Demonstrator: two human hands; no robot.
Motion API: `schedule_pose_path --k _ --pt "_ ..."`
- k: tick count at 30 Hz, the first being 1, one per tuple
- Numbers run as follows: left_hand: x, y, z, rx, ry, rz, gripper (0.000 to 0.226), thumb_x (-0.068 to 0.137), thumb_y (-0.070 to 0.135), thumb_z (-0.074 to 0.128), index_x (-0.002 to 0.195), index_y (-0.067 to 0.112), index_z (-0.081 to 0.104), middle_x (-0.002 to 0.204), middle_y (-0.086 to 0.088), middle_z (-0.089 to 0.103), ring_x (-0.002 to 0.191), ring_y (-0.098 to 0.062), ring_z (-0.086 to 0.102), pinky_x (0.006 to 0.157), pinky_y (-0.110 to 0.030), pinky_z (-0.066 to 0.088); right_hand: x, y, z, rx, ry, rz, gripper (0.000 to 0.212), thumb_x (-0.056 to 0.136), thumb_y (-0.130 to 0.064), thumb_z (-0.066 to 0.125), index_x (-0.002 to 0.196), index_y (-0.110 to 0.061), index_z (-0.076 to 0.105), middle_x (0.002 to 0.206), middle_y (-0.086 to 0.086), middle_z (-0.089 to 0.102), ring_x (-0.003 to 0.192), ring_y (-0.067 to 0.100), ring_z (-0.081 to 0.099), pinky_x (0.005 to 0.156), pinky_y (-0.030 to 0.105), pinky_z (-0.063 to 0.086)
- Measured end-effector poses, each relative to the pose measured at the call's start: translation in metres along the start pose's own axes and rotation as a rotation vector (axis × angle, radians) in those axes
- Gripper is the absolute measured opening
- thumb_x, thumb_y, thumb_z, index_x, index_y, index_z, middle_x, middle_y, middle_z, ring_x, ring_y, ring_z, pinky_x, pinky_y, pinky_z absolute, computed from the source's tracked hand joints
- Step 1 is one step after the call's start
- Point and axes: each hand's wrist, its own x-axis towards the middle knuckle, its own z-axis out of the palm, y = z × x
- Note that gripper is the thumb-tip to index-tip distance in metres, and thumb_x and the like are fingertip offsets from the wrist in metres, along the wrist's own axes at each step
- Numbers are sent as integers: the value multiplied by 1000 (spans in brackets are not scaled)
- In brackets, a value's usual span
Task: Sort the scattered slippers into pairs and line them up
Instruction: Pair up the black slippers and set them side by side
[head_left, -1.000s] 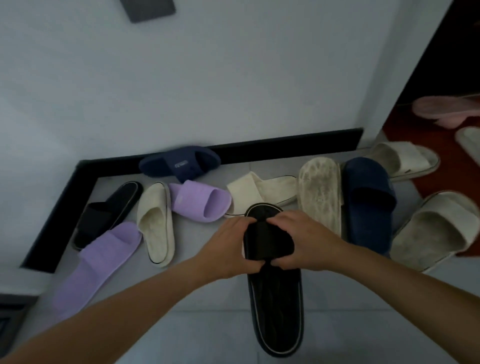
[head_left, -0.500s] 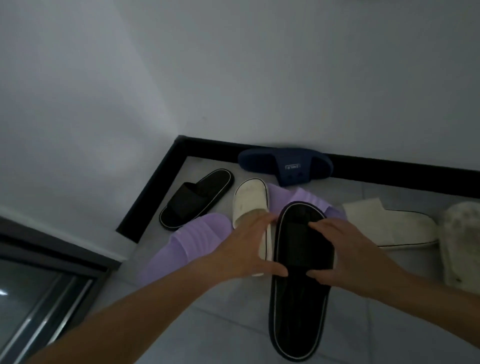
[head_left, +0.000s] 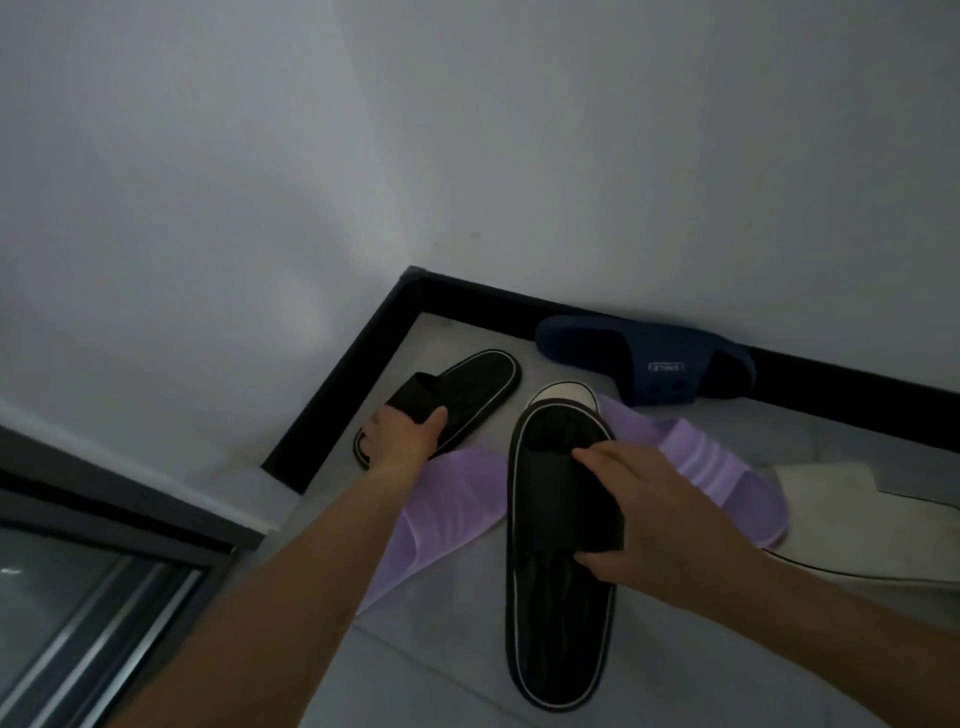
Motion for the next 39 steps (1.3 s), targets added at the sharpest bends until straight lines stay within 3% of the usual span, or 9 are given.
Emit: schedule_pose_path --k 4,11,13,17,23,29,32,36,39 --pt "7 18 25 -120 38 -172 102 75 55 68 141 -3 15 144 -24 25 128 -41 35 101 -45 36 -15 6 -3 7 23 64 89 66 -45 76 141 -17 36 140 2 42 129 17 38 103 20 24" --pt "36 37 15 -298 146 -219 89 70 40 73 139 7 27 141 -22 35 124 -40 42 99 -48 38 -41 15 -8 1 55 205 89 65 -48 76 140 -20 36 138 -1 43 125 14 40 100 19 28" --pt "42 61 -3 -312 251 -44 83 68 39 71 135 7 35 137 -20 43 123 -38 45 101 -45 38 -54 18 -17 -3 79 245 86 65 -45 77 138 -19 39 136 -2 45 125 15 40 100 20 29" --pt "14 138 -32 -308 248 673 70 69 26 68 131 6 42 134 -14 48 123 -28 46 107 -36 36 -91 33 -47 -7 116 354 84 66 -44 75 138 -23 37 135 -7 42 124 10 37 102 18 28" --pt "-120 180 -19 -79 -284 1321 75 61 33 54 131 8 43 129 -12 49 118 -24 47 105 -33 37 -140 59 -79 -55 199 494 83 61 -40 78 134 -22 43 129 -5 47 117 12 45 98 25 38" --pt "-207 147 44 70 -637 1518 81 65 16 66 139 14 32 131 7 33 123 -1 28 104 -4 15 -179 71 -116 -196 198 441 86 63 -42 78 136 -19 40 134 0 43 123 14 38 99 17 21" --pt "-229 149 52 73 -625 1576 88 65 19 66 142 18 25 132 7 30 125 -4 30 104 -10 21 -203 74 -131 -236 210 429 85 65 -43 77 136 -19 38 133 -2 41 122 10 34 98 15 21" --pt "-255 160 51 65 -590 1716 94 65 16 71 144 22 20 123 17 24 121 12 26 99 -3 27 -236 77 -142 -251 229 451 86 66 -46 75 138 -20 35 134 -3 39 123 11 32 98 17 23" --pt "-278 163 54 61 -582 1755 95 65 17 70 144 22 19 121 15 25 117 11 27 96 -3 29 -257 82 -146 -254 242 452 85 66 -45 75 137 -19 36 133 -1 41 121 11 32 96 15 20"
